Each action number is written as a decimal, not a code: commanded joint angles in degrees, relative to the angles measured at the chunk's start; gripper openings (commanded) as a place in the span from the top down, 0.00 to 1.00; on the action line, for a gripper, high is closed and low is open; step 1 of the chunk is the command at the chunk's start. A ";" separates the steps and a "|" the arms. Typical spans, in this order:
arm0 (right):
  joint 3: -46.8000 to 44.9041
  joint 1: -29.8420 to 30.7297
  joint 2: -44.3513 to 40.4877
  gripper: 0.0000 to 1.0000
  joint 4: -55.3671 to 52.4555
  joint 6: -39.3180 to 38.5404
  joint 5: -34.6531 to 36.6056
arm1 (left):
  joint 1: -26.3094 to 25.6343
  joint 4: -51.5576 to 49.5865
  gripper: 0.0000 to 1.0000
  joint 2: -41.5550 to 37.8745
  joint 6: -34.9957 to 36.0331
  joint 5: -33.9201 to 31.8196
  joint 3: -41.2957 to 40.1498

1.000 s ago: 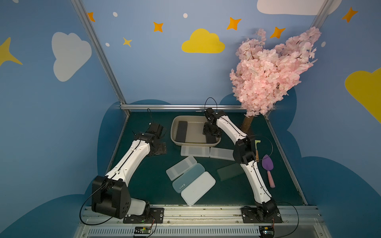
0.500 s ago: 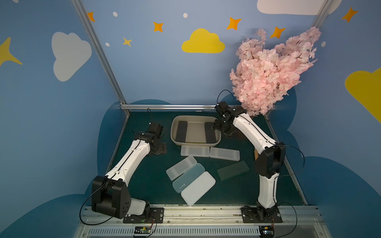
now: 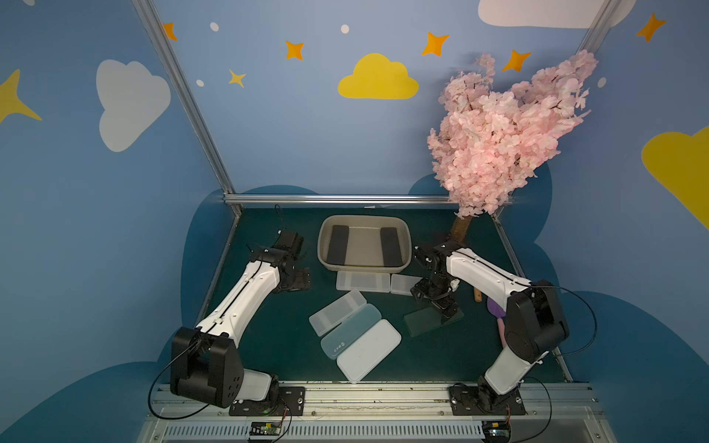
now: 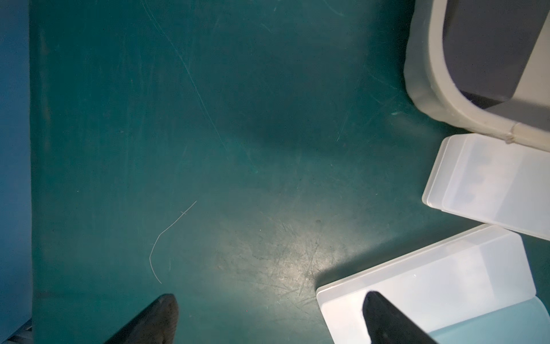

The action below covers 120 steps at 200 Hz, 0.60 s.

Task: Put the pencil case into the storage box
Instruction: Pick up the pencil case from the center of the board.

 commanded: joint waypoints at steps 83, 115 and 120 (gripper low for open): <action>-6.79 -0.22 0.94 0.02 9.30 7.14 -2.78 | -0.34 -0.83 0.00 -3.10 -0.37 1.28 -2.25; -7.95 -0.56 1.04 0.02 11.06 7.02 -1.29 | -0.39 -0.87 0.00 -2.63 -0.14 1.30 -1.83; -8.19 -0.52 1.08 0.01 11.39 6.87 -0.97 | -0.42 -0.87 0.00 -2.51 -0.17 1.29 -1.82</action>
